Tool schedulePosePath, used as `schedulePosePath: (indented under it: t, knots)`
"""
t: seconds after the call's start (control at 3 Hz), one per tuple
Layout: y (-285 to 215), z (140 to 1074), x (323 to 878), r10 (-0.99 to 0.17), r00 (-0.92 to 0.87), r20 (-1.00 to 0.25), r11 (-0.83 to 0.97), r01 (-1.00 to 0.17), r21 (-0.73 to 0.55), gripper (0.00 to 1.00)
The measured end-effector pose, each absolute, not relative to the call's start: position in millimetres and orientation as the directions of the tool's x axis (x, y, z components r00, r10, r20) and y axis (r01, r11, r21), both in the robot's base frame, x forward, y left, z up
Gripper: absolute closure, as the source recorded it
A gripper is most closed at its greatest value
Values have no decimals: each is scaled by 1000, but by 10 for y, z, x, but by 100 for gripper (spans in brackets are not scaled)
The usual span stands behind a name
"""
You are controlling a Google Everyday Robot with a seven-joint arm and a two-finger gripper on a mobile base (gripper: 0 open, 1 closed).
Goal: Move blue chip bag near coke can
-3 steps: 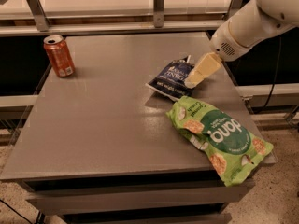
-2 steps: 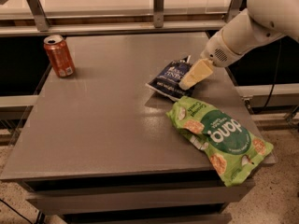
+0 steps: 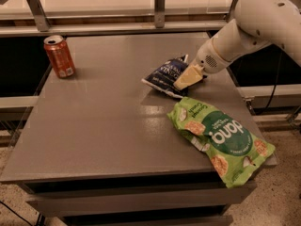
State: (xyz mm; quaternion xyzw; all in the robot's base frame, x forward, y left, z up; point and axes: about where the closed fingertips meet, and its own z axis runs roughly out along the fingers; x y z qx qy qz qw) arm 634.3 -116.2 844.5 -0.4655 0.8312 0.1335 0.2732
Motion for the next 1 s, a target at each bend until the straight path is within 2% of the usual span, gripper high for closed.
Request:
schedulePosePath:
  t: [0.33,0.67,1.0]
  knots:
    - [-1121,8443,6375,-698,-414,-585,528,-849,-30,88]
    - [-1101,8463,6397,-696,-409,-590,526,-850,-32,100]
    - [-1101,8464,6397,-696,-409,-590,526,-850,-33,100]
